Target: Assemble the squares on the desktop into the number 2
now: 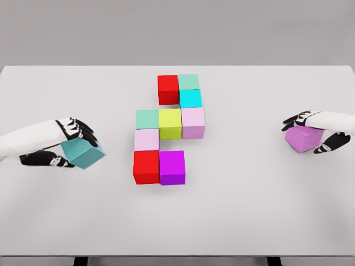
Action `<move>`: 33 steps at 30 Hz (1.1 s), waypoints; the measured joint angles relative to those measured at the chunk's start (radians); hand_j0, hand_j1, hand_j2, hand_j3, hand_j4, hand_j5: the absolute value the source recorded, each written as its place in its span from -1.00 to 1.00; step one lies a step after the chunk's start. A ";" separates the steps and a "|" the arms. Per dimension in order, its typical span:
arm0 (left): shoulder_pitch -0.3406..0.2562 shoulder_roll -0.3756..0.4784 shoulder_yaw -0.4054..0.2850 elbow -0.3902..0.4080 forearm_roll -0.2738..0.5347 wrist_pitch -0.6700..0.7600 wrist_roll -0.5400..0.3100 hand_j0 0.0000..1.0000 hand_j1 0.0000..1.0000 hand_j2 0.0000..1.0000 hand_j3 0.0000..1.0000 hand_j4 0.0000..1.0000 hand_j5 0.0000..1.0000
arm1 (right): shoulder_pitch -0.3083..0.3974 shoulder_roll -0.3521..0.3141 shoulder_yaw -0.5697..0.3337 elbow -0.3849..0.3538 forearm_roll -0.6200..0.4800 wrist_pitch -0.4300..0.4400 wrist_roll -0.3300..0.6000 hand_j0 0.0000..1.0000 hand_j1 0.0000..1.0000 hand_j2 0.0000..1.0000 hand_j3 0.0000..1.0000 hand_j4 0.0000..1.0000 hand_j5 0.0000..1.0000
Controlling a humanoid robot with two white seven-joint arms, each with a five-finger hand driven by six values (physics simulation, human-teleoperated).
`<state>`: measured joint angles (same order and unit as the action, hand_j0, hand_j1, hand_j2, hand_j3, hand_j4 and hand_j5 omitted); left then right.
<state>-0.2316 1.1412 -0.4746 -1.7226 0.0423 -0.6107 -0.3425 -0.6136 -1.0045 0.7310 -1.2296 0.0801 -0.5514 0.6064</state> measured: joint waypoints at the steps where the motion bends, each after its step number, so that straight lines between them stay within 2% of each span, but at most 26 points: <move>1: -0.020 -0.002 0.001 0.001 0.003 0.003 0.000 0.01 0.01 0.01 0.01 0.01 0.01 | -0.002 0.001 0.000 0.001 0.003 -0.001 0.000 0.78 0.78 0.78 0.78 0.78 0.78; 7: -0.071 -0.013 0.004 0.014 0.017 0.088 0.000 0.01 0.01 0.01 0.01 0.01 0.01 | -0.009 -0.002 -0.004 0.002 0.015 -0.008 0.003 0.78 0.78 0.78 0.78 0.78 0.78; 20: -0.109 -0.062 0.005 0.027 0.012 0.200 0.000 0.01 0.01 0.01 0.01 0.01 0.01 | -0.018 -0.005 -0.006 0.003 0.017 -0.004 0.005 0.77 0.77 0.77 0.77 0.77 0.77; 27: -0.141 -0.115 0.001 0.044 -0.001 0.245 -0.001 0.02 0.02 0.02 0.02 0.02 0.02 | -0.025 0.002 -0.004 0.012 0.018 0.000 0.005 0.66 0.66 0.66 0.66 0.66 0.66; 33: -0.172 -0.159 -0.003 0.065 -0.022 0.266 -0.001 0.01 0.01 0.01 0.01 0.01 0.01 | -0.025 0.005 -0.002 0.024 0.019 -0.001 0.005 0.40 0.40 0.40 0.40 0.40 0.40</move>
<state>-0.4034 0.9820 -0.4771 -1.6572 0.0205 -0.3443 -0.3439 -0.6381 -0.9996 0.7294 -1.2054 0.0995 -0.5528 0.6111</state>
